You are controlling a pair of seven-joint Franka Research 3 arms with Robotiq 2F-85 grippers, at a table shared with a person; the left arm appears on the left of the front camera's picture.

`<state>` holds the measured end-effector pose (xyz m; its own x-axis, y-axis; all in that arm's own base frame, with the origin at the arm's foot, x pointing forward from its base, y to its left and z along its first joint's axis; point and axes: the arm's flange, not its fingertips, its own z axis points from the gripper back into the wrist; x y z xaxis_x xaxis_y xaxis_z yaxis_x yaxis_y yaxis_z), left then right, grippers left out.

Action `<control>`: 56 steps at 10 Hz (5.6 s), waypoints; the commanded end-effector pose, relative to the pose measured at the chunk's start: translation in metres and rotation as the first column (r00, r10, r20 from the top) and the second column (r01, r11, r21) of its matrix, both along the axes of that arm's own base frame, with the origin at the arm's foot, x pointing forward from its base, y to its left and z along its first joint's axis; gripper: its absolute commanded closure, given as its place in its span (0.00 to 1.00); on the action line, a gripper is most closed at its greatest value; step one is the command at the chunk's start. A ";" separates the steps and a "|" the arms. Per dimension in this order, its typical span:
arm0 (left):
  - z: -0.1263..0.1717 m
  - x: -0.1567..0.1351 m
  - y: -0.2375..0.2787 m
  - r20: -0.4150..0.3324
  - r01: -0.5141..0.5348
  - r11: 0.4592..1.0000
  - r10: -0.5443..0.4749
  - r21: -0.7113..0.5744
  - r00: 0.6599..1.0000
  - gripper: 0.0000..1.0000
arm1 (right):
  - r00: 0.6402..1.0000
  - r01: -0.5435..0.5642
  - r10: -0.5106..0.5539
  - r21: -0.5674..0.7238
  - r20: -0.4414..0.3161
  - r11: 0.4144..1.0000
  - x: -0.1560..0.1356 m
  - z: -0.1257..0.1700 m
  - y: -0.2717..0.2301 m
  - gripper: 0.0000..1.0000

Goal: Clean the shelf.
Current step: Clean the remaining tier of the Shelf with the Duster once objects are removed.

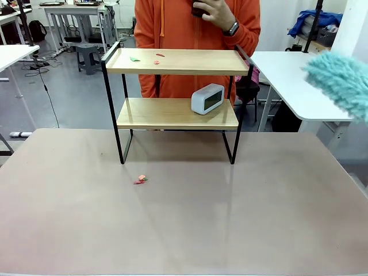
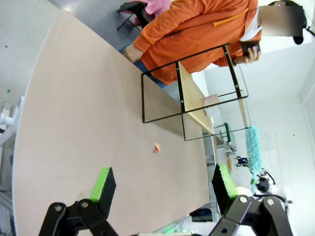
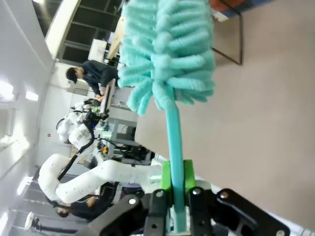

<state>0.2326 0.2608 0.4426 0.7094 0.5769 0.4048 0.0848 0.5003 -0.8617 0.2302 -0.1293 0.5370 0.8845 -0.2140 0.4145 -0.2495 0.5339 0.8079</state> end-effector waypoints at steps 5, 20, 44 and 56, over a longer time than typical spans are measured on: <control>-0.001 0.000 -0.002 0.030 0.004 1.000 -0.004 0.003 1.000 0.00 | 0.978 -0.069 0.127 -0.324 0.163 0.944 0.047 0.082 0.200 0.88; -0.001 0.000 -0.002 0.030 0.004 1.000 -0.004 0.003 1.000 0.00 | 0.998 -0.060 0.030 -0.592 -0.060 0.804 0.172 0.129 0.356 0.88; -0.001 0.000 -0.002 0.030 0.004 1.000 -0.004 0.003 1.000 0.00 | 0.854 -0.493 0.501 -0.088 0.144 0.866 0.082 0.101 0.147 0.88; -0.001 0.000 -0.002 0.030 0.004 1.000 -0.004 0.003 1.000 0.00 | 0.863 0.266 -0.184 0.115 -0.470 0.957 0.018 -0.049 0.009 0.88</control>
<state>0.2329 0.2608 0.4421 0.7092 0.5746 0.4085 0.0876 0.5031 -0.8598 0.2529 -0.1147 0.4852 0.8795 -0.4603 -0.1212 0.3114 0.3638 0.8779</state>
